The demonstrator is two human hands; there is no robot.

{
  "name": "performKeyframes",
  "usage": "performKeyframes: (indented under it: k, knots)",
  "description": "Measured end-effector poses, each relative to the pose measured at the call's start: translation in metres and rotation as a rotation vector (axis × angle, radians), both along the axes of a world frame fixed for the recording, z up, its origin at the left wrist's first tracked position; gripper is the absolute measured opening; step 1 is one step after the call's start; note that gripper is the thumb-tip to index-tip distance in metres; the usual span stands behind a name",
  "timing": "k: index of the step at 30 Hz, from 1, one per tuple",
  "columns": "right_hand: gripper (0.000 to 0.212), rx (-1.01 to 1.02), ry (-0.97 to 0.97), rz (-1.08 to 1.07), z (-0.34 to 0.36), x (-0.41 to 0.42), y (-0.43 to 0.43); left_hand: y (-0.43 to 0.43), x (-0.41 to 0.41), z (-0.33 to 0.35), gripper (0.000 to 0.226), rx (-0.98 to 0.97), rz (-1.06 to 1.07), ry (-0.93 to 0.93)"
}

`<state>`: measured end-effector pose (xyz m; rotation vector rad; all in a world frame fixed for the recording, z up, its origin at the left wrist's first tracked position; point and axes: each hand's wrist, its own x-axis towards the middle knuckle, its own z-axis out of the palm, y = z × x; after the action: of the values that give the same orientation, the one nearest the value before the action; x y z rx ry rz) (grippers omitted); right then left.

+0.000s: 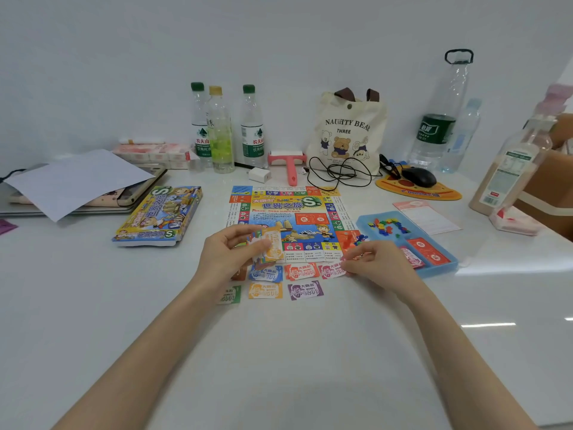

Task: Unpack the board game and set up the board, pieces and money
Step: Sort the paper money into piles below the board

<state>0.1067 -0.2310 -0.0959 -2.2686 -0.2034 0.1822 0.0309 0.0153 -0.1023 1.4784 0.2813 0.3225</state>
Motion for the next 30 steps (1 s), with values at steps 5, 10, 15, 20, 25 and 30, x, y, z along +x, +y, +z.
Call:
performKeyframes:
  k: [5,10,15,20,25,30]
  knots:
    - [0.012,-0.098,-0.104,-0.03,-0.005,-0.001,0.004,0.001,0.0,0.0,0.026,-0.005,0.008,-0.007]
    - [0.018,-0.13,-0.185,-0.049,-0.006,-0.005,0.006,0.001,0.001,-0.001,0.027,-0.006,0.013,0.008]
    - [0.007,-0.158,-0.332,-0.002,-0.002,-0.011,0.01,0.002,0.001,-0.001,0.027,0.003,0.01,0.005]
    - [0.02,-0.348,-0.448,0.23,-0.007,-0.024,0.015,0.0,0.001,0.001,0.027,-0.002,0.006,0.01]
    - [0.027,-0.381,-0.441,0.28,-0.011,-0.029,0.015,0.0,-0.001,0.001,0.026,-0.008,0.003,0.001]
    - [0.028,-0.362,-0.434,0.223,-0.009,-0.029,0.015,-0.002,-0.002,0.002,0.025,-0.028,-0.007,0.007]
